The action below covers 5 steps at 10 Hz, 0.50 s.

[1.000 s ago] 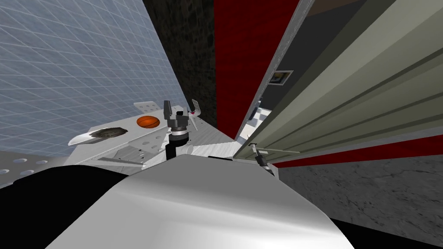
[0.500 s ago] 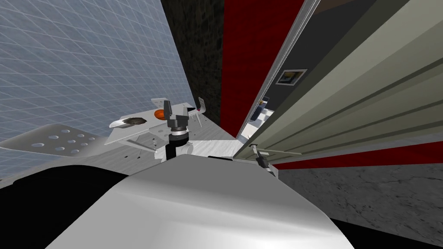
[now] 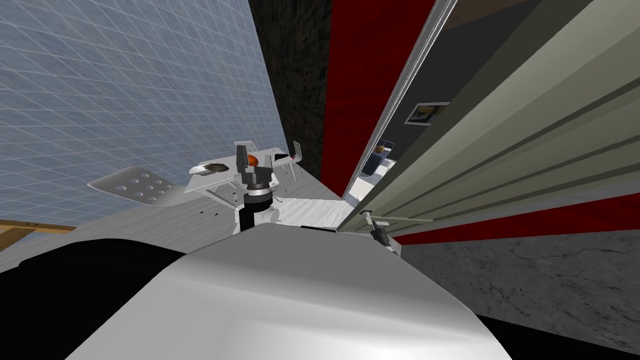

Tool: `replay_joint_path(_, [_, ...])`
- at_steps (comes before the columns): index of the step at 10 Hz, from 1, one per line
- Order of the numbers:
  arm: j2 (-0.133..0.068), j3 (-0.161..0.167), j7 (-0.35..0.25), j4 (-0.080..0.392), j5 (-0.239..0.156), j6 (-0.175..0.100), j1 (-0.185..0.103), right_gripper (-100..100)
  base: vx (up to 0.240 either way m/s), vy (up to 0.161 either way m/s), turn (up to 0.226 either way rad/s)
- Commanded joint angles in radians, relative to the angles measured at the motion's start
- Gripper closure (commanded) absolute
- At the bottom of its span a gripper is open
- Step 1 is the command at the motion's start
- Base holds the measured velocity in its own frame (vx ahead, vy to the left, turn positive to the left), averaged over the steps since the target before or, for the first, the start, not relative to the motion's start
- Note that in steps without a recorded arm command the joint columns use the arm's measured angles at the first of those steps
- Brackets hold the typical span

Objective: Pull the door open

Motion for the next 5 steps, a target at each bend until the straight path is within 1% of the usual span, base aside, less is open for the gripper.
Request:
replay_joint_path(1, [0.003,0.017,0.005,-0.021,0.004,0.022,-0.011,100,-0.157,-0.031,-0.038])
replay_joint_path(3, [0.007,0.04,0.011,-0.049,0.01,0.051,-0.025,100,-0.225,-0.047,-0.035])
replay_joint_path(5, [0.013,0.069,0.02,-0.084,0.017,0.087,-0.044,100,-0.204,-0.063,-0.057])
